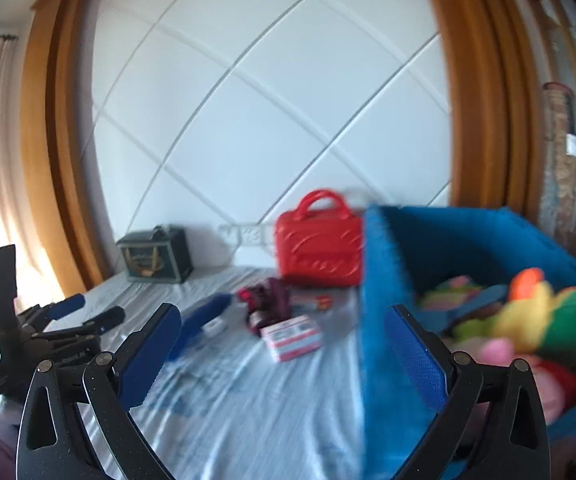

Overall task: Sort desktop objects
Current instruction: 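Move both grippers back over the bed toward the remaining items, then grasp the small white barcode box with the left gripper while the right grasps the white-pink tissue pack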

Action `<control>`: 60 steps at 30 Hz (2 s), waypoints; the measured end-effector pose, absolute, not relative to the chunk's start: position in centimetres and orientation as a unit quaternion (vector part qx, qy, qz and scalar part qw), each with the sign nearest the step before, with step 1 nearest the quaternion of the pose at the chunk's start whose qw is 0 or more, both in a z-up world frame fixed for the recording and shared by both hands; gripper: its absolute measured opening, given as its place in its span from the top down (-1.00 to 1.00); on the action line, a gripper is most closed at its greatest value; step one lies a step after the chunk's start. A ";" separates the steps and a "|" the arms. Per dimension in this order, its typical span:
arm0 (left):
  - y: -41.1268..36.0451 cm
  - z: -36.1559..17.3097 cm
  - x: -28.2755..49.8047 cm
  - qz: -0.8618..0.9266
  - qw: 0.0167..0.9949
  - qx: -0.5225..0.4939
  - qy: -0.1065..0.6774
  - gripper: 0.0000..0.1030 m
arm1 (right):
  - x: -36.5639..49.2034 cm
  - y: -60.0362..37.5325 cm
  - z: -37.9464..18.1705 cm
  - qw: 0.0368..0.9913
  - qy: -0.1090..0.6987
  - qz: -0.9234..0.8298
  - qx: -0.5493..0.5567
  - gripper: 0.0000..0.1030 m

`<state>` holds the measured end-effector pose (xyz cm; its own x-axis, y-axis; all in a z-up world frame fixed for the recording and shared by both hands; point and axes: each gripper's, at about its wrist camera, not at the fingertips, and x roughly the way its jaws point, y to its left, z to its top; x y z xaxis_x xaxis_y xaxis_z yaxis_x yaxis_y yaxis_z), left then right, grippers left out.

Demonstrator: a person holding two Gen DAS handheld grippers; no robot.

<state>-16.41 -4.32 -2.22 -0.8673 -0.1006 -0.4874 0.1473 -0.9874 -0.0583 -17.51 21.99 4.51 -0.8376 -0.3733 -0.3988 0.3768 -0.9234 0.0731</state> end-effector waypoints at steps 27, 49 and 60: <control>-17.2 -21.4 -41.6 -0.882 0.013 0.470 0.036 -0.63 | -46.2 10.8 -18.1 0.088 -0.082 -0.832 0.541 -1.00; -14.4 -28.4 -51.6 -0.863 0.013 0.505 -0.018 0.11 | -53.7 8.4 -28.9 0.016 -0.051 -0.802 0.595 -1.00; -13.4 -27.6 -51.1 -0.861 -0.042 0.506 0.034 0.13 | -50.7 7.9 -28.6 0.026 0.009 -0.815 0.579 -1.00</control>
